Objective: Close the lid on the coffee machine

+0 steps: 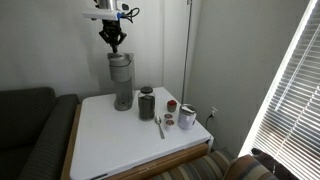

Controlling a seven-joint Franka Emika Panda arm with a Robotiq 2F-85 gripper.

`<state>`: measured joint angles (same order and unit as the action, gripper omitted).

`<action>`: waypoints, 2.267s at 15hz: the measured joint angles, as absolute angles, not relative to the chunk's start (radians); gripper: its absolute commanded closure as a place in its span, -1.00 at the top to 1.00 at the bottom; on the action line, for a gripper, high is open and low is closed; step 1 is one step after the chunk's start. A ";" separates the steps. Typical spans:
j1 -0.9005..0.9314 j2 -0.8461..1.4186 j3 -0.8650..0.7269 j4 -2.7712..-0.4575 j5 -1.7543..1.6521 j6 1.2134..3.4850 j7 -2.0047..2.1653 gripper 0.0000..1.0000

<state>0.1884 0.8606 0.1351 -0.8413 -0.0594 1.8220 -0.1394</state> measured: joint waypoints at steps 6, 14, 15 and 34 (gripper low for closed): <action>0.189 0.861 0.135 -0.841 -0.059 1.822 -0.108 -1.00; 0.186 0.870 0.136 -0.831 -0.048 1.805 -0.103 -0.98; 0.186 0.870 0.136 -0.830 -0.047 1.804 -0.103 -0.98; 0.175 0.928 0.136 -0.819 -0.020 1.776 -0.101 -1.00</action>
<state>0.1747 0.9278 0.1360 -0.8192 -0.0201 1.7765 -0.1013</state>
